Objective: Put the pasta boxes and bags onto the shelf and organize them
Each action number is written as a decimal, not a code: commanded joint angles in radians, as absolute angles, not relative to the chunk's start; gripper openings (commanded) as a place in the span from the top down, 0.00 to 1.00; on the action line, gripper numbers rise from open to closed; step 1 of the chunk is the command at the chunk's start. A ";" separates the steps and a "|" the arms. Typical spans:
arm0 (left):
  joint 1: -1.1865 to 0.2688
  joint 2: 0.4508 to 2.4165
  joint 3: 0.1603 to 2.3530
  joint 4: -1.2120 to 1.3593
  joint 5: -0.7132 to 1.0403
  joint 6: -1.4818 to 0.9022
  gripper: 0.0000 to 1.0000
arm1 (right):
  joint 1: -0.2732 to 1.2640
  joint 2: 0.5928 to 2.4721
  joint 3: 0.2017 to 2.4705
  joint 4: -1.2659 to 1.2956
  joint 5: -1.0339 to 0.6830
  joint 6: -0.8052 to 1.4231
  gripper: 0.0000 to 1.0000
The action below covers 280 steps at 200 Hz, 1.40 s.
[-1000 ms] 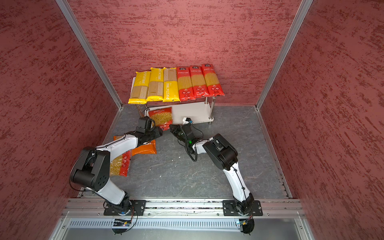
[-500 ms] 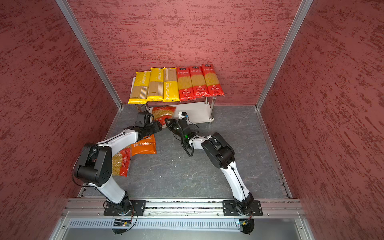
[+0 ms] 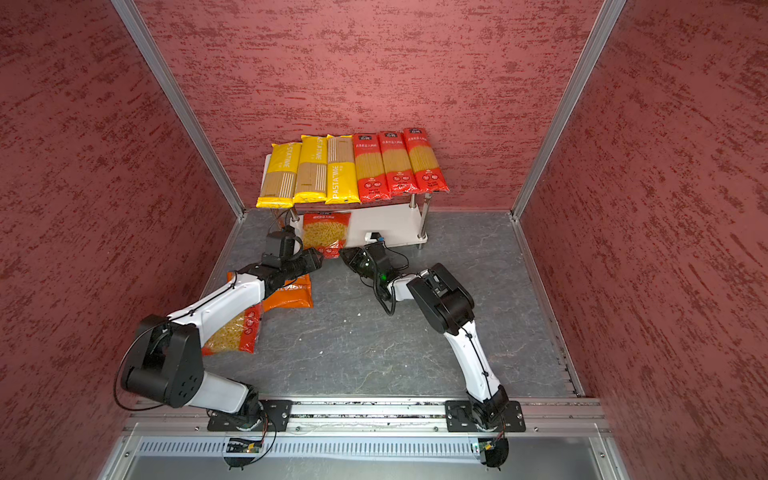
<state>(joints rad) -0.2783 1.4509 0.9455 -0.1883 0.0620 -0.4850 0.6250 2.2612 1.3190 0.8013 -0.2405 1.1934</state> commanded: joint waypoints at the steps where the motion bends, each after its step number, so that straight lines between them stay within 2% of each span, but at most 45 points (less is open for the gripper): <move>1: -0.296 1.378 0.908 -0.225 0.053 -0.491 0.42 | 0.597 2.163 1.319 0.779 -0.256 1.140 0.74; 19: -0.301 1.314 0.873 -0.252 0.045 -0.491 0.42 | 0.578 2.157 1.332 0.725 -0.234 1.122 0.66; 40: -0.303 1.220 0.834 -0.303 0.033 -0.490 0.42 | 0.569 2.196 1.382 0.703 -0.248 1.132 0.62; 93: -0.269 0.928 0.737 -0.493 -0.037 -0.460 0.42 | 0.569 2.299 1.541 0.576 -0.210 1.099 0.58; 131: -0.212 0.819 0.696 -0.582 -0.036 -0.435 0.42 | 0.568 2.412 1.730 0.454 -0.241 1.048 0.62; 161: -0.189 0.808 0.675 -0.583 -0.002 -0.439 0.42 | 0.569 2.506 1.880 0.361 -0.283 1.021 0.70; 185: -0.187 0.829 0.673 -0.563 0.014 -0.446 0.42 | 0.574 2.564 1.954 0.396 -0.307 1.077 0.73; 247: -0.187 0.850 0.669 -0.544 0.027 -0.453 0.42 | 0.604 2.719 2.238 0.298 -0.319 1.113 0.76; 280: -0.187 0.833 0.666 -0.551 0.019 -0.453 0.42 | 0.616 2.726 2.244 0.315 -0.313 1.149 0.75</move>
